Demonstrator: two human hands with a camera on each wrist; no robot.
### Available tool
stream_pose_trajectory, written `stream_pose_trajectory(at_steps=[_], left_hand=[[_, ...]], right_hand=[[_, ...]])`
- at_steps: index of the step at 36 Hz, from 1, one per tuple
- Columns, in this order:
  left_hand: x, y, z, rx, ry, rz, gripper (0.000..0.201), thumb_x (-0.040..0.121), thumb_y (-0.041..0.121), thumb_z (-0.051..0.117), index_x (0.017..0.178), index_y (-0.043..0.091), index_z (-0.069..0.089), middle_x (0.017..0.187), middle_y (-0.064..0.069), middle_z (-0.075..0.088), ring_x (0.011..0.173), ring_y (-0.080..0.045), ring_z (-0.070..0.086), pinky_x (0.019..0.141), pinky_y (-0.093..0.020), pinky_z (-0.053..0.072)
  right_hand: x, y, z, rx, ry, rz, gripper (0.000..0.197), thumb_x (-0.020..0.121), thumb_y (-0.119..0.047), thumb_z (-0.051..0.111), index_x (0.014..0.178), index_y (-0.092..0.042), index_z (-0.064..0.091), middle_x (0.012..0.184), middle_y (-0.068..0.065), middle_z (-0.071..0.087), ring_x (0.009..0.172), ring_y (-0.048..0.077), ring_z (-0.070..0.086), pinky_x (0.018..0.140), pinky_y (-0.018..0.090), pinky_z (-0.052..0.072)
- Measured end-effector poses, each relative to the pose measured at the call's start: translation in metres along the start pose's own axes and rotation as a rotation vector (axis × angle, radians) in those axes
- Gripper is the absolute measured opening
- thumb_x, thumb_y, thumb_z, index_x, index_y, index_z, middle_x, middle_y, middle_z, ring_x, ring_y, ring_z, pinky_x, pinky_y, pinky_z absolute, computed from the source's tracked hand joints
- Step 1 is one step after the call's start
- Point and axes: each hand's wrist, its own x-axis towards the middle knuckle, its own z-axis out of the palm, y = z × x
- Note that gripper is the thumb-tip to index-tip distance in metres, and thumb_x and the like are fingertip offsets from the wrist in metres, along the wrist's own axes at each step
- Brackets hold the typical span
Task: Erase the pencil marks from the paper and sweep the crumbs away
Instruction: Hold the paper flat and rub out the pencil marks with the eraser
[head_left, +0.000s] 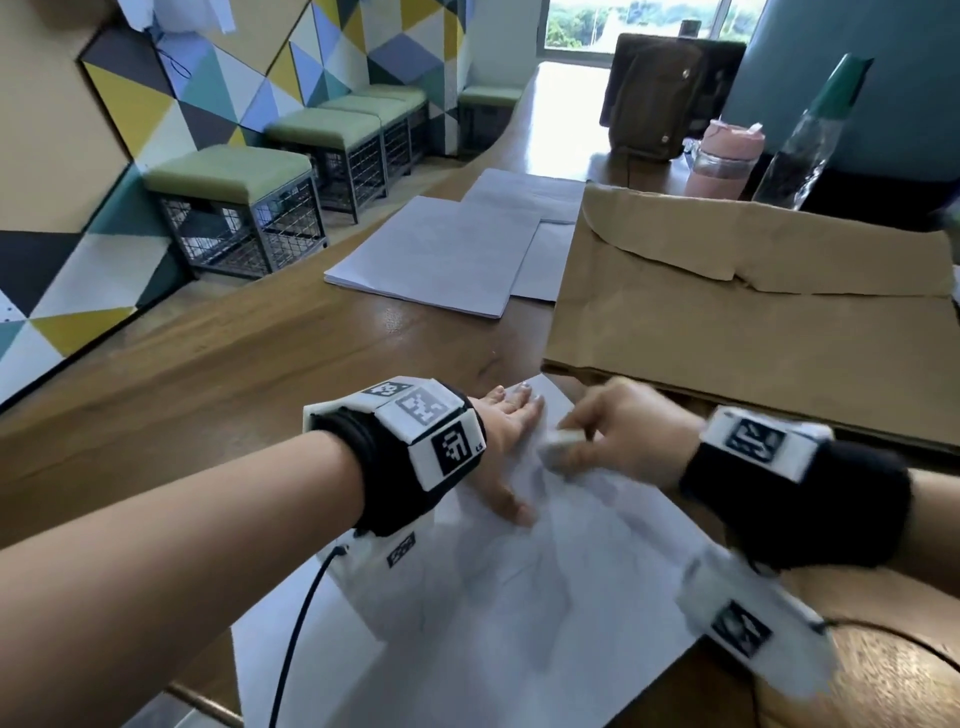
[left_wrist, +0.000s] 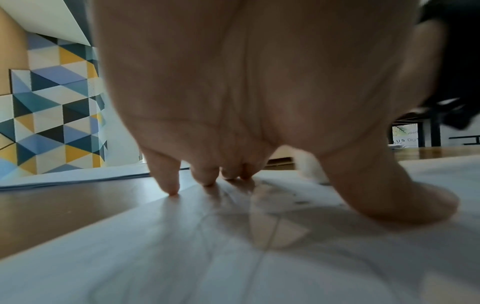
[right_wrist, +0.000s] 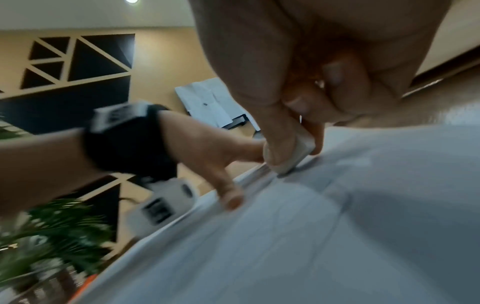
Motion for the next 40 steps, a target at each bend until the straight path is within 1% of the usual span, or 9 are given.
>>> stream_pose_trajectory(at_steps=[5, 7, 12, 19, 22, 26, 29, 34, 40], left_hand=[[-0.001, -0.001, -0.001, -0.002, -0.023, 0.004, 0.117, 0.079, 0.053, 0.064, 0.147, 0.012, -0.022, 0.157, -0.002, -0.023, 0.146, -0.018, -0.015, 0.118, -0.034, 0.000], [-0.001, 0.001, -0.001, 0.007, -0.019, 0.004, 0.116, 0.080, 0.052, 0.064, 0.148, 0.011, -0.020, 0.157, -0.004, -0.022, 0.146, -0.020, -0.014, 0.118, -0.034, 0.001], [-0.002, 0.000, 0.000, 0.002, -0.019, -0.006, 0.114, 0.079, 0.053, 0.063, 0.148, 0.015, -0.019, 0.157, 0.000, -0.020, 0.146, -0.017, -0.014, 0.120, -0.040, 0.002], [-0.002, -0.003, 0.000, -0.018, -0.030, 0.005, 0.117, 0.078, 0.052, 0.065, 0.147, 0.015, -0.021, 0.156, 0.002, -0.024, 0.146, -0.015, -0.017, 0.121, -0.039, 0.002], [-0.002, -0.003, -0.001, -0.019, -0.035, 0.005, 0.116, 0.078, 0.053, 0.065, 0.148, 0.017, -0.021, 0.156, 0.003, -0.024, 0.146, -0.015, -0.017, 0.121, -0.040, 0.002], [-0.003, -0.004, 0.000, -0.028, -0.031, 0.007, 0.115, 0.078, 0.052, 0.065, 0.148, 0.020, -0.020, 0.156, 0.004, -0.023, 0.146, -0.013, -0.017, 0.121, -0.039, 0.002], [-0.003, -0.003, 0.000, -0.021, -0.030, 0.006, 0.116, 0.078, 0.053, 0.065, 0.148, 0.018, -0.021, 0.156, 0.002, -0.024, 0.145, -0.014, -0.017, 0.121, -0.039, 0.002], [-0.002, -0.003, -0.001, -0.015, -0.038, 0.006, 0.116, 0.079, 0.052, 0.065, 0.147, 0.017, -0.022, 0.156, 0.002, -0.025, 0.145, -0.015, -0.018, 0.121, -0.040, 0.002], [-0.002, -0.003, -0.002, -0.017, -0.048, 0.003, 0.116, 0.078, 0.052, 0.065, 0.147, 0.019, -0.022, 0.156, 0.002, -0.024, 0.145, -0.014, -0.018, 0.120, -0.038, 0.000]], right_hand=[[-0.015, -0.002, -0.001, -0.019, -0.196, -0.014, 0.013, 0.075, -0.035, 0.074, 0.081, -0.023, 0.075, 0.067, -0.008, 0.061, 0.054, 0.001, 0.049, 0.057, 0.016, 0.040], [-0.003, -0.003, -0.006, 0.007, -0.113, 0.027, 0.013, 0.074, -0.035, 0.075, 0.076, -0.022, 0.075, 0.058, -0.009, 0.056, 0.047, 0.001, 0.045, 0.052, 0.017, 0.037], [0.011, -0.001, -0.004, 0.061, 0.116, 0.052, 0.016, 0.078, -0.034, 0.069, 0.071, -0.021, 0.074, 0.063, -0.005, 0.061, 0.062, 0.006, 0.051, 0.060, 0.019, 0.042], [-0.018, -0.010, 0.002, -0.095, -0.166, -0.039, 0.018, 0.078, -0.036, 0.070, 0.085, -0.021, 0.075, 0.073, -0.007, 0.061, 0.068, 0.007, 0.050, 0.066, 0.021, 0.045], [-0.001, -0.015, -0.008, -0.077, -0.087, 0.016, 0.013, 0.075, -0.035, 0.071, 0.073, -0.022, 0.074, 0.058, -0.010, 0.055, 0.058, 0.007, 0.047, 0.054, 0.016, 0.040], [0.009, -0.011, -0.007, -0.040, 0.048, 0.051, 0.014, 0.076, -0.033, 0.068, 0.070, -0.020, 0.073, 0.062, -0.003, 0.057, 0.064, 0.014, 0.051, 0.059, 0.025, 0.043], [-0.008, -0.010, 0.003, -0.134, -0.025, -0.008, 0.027, 0.078, -0.039, 0.068, 0.082, -0.012, 0.074, 0.079, 0.009, 0.065, 0.076, 0.024, 0.058, 0.068, 0.031, 0.047], [-0.011, -0.013, -0.006, -0.118, -0.196, 0.009, 0.018, 0.077, -0.037, 0.070, 0.084, -0.021, 0.076, 0.071, -0.004, 0.063, 0.062, 0.007, 0.050, 0.064, 0.023, 0.044], [0.012, -0.009, -0.008, -0.043, 0.033, 0.043, 0.017, 0.075, -0.033, 0.069, 0.074, -0.017, 0.076, 0.068, 0.001, 0.061, 0.066, 0.013, 0.050, 0.059, 0.025, 0.042]])
